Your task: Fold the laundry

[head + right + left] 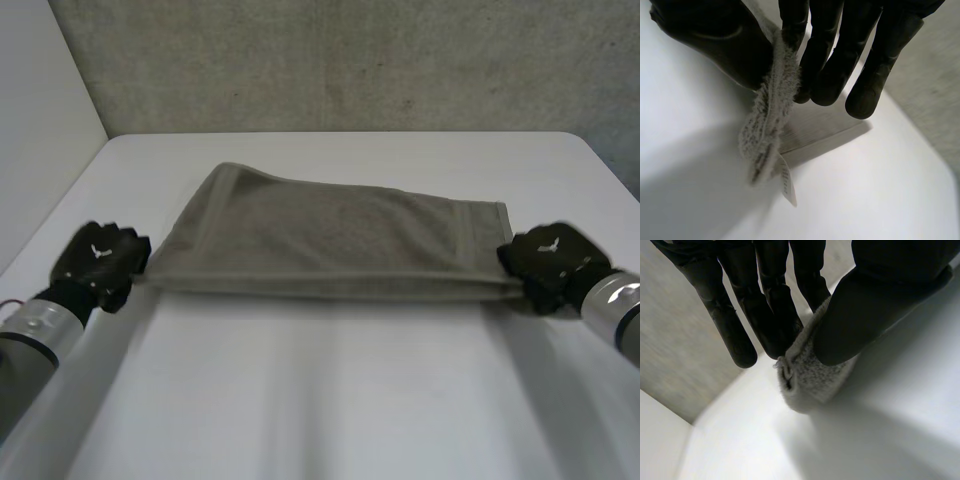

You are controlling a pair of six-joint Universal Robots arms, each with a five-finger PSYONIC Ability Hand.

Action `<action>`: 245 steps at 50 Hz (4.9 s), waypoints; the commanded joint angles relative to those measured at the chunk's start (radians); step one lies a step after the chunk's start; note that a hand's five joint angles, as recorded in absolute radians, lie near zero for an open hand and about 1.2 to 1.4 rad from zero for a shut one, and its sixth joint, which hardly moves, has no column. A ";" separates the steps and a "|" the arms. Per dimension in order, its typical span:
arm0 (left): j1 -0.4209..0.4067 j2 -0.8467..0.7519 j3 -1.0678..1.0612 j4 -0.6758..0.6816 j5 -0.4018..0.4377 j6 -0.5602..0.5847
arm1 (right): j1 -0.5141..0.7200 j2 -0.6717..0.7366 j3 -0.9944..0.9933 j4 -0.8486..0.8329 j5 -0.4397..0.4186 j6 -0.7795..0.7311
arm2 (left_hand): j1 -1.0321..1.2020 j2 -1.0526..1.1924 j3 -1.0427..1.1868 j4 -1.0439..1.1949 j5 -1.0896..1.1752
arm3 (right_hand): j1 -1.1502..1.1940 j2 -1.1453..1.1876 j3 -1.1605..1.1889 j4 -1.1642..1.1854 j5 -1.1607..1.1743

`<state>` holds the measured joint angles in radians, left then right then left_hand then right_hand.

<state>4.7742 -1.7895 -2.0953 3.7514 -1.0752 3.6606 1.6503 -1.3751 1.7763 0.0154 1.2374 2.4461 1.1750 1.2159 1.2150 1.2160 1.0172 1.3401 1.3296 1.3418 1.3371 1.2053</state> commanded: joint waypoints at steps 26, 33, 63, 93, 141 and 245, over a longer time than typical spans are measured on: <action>0.056 0.349 -0.049 -0.479 -0.005 0.099 | -0.268 -0.114 -0.106 0.644 -0.095 -0.476 | 0.221 0.180 0.181 0.180 0.205 | 0.056 0.067 0.054 0.059 0.016; -0.040 0.063 0.099 -0.369 -0.022 0.105 | -0.187 0.048 -0.174 0.574 -0.075 -0.441 | 0.221 0.180 0.181 0.180 0.205 | 0.056 0.067 0.054 0.059 0.016; -0.217 -0.070 0.812 -0.160 -0.470 -0.396 | 0.040 0.088 -0.723 0.045 0.105 0.096 | 0.221 0.180 0.181 0.180 0.205 | 0.056 0.067 0.054 0.059 0.016; 0.045 0.131 -0.126 -0.043 -0.085 -0.133 | -0.019 0.052 -0.120 0.210 0.019 -0.238 | 0.221 0.180 0.181 0.180 0.205 | 0.056 0.067 0.054 0.059 0.016; -0.246 -0.554 0.859 -0.199 -0.285 -0.114 | -0.043 0.413 -0.568 0.155 0.085 -0.187 | 0.221 0.180 0.181 0.180 0.205 | 0.056 0.067 0.054 0.059 0.016; -0.298 -0.079 0.233 0.007 -0.373 -0.413 | 0.289 0.300 -0.641 -0.049 0.286 -0.174 | -1.001 -1.041 -1.040 -1.042 -1.017 | 0.056 0.067 0.054 0.059 0.016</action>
<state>4.4779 -1.8888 -1.8613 3.7570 -1.4482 3.2480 1.6813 -1.1249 1.2483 -0.0310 1.5047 2.2800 0.1742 0.1659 0.1685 0.1659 0.0315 1.3230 1.3246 1.3421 1.3400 1.1589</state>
